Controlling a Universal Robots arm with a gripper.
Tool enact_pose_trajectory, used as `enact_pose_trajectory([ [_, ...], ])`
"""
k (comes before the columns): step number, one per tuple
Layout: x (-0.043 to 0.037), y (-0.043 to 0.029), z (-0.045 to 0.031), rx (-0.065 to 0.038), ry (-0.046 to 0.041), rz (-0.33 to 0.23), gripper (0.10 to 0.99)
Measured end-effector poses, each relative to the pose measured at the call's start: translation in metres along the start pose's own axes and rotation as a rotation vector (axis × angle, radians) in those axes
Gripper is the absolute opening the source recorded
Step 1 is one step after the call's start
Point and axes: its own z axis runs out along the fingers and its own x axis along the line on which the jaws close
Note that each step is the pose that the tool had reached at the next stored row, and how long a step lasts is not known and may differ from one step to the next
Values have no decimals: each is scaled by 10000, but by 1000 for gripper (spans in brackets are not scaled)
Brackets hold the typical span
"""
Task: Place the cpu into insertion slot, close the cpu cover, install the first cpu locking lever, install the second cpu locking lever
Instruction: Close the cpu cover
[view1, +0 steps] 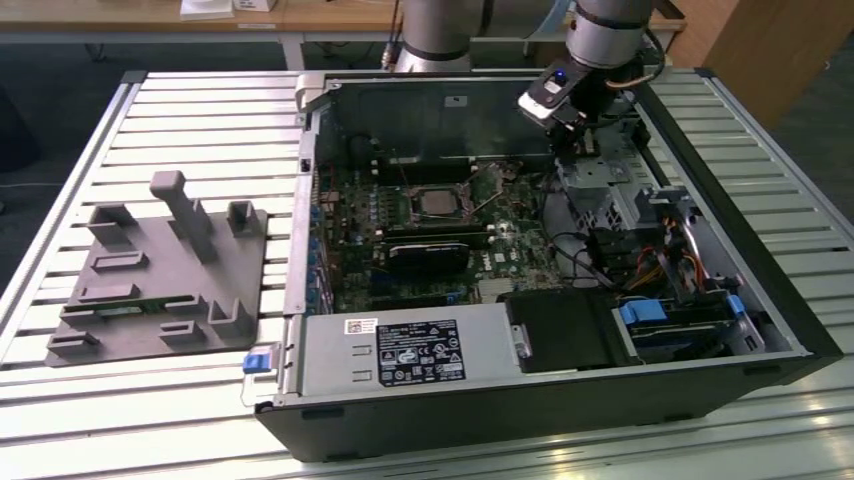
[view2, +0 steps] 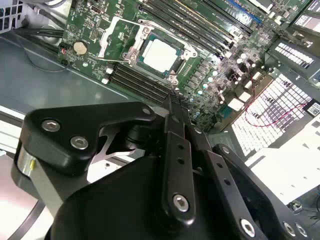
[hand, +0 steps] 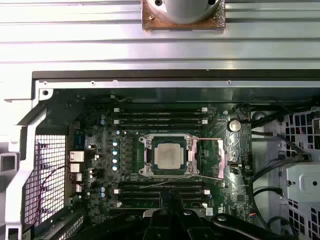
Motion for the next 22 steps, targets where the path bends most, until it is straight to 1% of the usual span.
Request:
enact_pose_trajectory([
  [1,50,-16,-38,-16,32,-469,106],
  [15,50,-16,-38,-15,32,-459,106],
  [17,50,-17,-32,-19,13,-238,106],
  [20,50,-17,-20,-32,-36,303,106],
  [22,49,-18,-9,-40,-77,771,106],
])
